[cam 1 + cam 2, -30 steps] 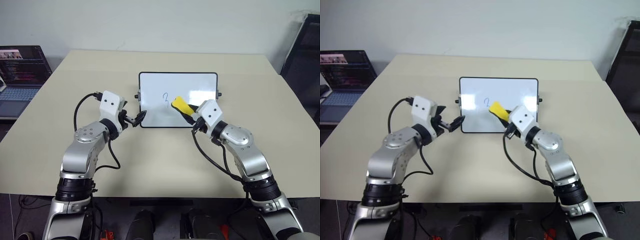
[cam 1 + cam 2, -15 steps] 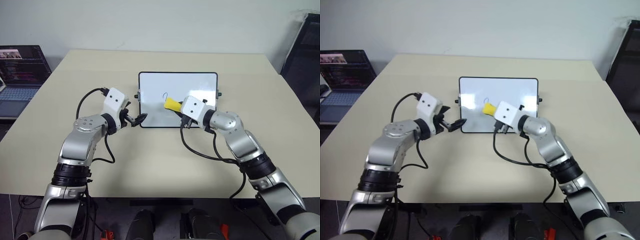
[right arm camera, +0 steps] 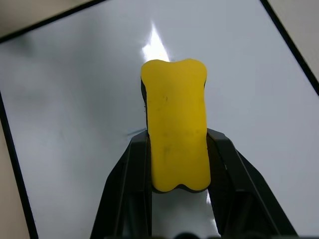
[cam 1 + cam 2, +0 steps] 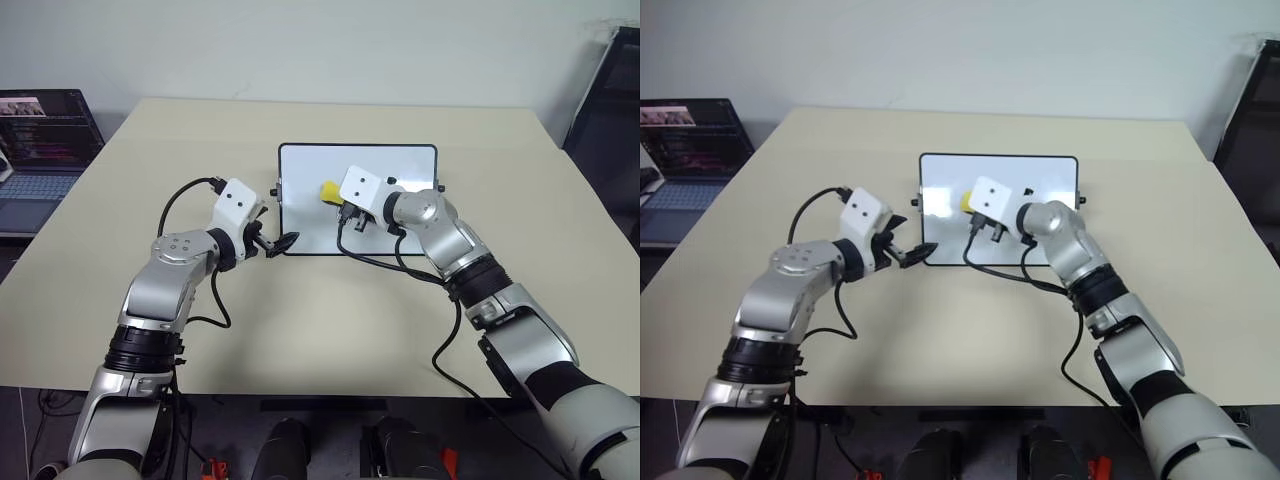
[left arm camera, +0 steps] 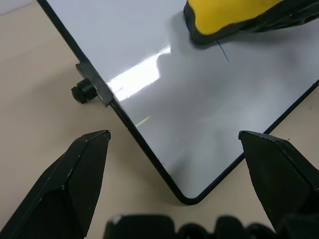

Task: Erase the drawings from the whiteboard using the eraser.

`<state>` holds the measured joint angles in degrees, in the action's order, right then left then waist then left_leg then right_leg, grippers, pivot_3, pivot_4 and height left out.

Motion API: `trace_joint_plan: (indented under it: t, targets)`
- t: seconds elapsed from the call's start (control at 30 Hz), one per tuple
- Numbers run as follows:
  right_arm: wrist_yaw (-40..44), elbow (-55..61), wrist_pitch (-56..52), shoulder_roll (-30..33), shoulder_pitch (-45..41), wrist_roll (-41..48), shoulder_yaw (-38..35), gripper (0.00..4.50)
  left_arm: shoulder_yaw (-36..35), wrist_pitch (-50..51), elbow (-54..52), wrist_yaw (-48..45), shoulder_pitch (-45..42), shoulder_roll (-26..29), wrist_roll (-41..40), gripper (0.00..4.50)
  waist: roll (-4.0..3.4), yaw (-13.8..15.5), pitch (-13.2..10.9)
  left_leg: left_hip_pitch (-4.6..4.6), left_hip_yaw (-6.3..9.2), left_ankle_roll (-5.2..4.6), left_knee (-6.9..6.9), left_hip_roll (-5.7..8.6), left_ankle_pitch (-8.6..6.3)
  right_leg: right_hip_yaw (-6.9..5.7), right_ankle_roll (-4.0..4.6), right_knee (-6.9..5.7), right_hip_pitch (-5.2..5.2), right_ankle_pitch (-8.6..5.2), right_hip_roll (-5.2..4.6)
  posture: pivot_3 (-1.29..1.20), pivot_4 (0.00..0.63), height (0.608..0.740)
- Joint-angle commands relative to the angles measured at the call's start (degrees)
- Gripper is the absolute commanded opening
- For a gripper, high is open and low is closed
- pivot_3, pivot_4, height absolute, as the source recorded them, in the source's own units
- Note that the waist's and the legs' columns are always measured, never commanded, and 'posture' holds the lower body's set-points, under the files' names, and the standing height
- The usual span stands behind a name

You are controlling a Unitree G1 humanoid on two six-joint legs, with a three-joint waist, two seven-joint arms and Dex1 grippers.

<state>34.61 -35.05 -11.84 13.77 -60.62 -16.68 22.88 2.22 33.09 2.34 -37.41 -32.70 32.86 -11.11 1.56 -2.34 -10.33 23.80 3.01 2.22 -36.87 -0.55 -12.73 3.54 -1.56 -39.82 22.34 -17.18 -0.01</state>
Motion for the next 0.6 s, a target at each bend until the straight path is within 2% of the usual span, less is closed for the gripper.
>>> trace_joint_plan:
  t: [0.03, 0.17, 0.37, 0.6]
  targets:
    - [-0.66, -2.92, 2.57, 0.04, -2.99, -1.48, 0.13, 1.09, -0.17, -0.80, -2.62, -0.29, -0.33, 0.39, 0.40, 4.50, 0.00, -0.07, 0.00, 0.00, 0.00, 0.00, 0.00, 0.00, 0.00, 0.00, 0.00, 0.00, 0.00, 0.00, 0.00, 0.00, 0.150, 0.740]
    - [1.92, -3.61, 3.47, 0.74, -2.87, -2.02, 0.90, 1.09, -0.27, -1.37, -2.57, -0.36, 0.14, 0.19, 0.44, 4.50, 0.00, -0.20, 0.00, 0.00, 0.00, 0.00, 0.00, 0.00, 0.00, 0.00, 0.00, -0.01, 0.00, 0.00, 0.00, 0.00, 0.150, 0.740]
    - [-2.46, -8.19, 6.18, 0.00, -6.06, -3.10, -0.21, 1.09, -0.01, -1.73, -2.47, -0.27, 0.30, -0.39, 0.62, 4.50, 0.00, -0.44, 0.00, -0.02, 0.01, 0.00, -0.04, 0.00, 0.00, 0.01, 0.00, -0.10, 0.00, 0.00, 0.00, 0.00, 0.150, 0.740]
    - [3.47, -7.64, 6.17, 1.26, -4.10, -4.36, 2.31, 1.09, -0.12, -1.73, -2.56, -0.10, 0.47, -0.71, 0.64, 4.50, -0.01, -0.45, 0.00, -0.02, 0.01, 0.00, -0.03, 0.01, 0.00, 0.00, 0.00, -0.08, -0.01, 0.00, 0.00, 0.00, 0.150, 0.740]
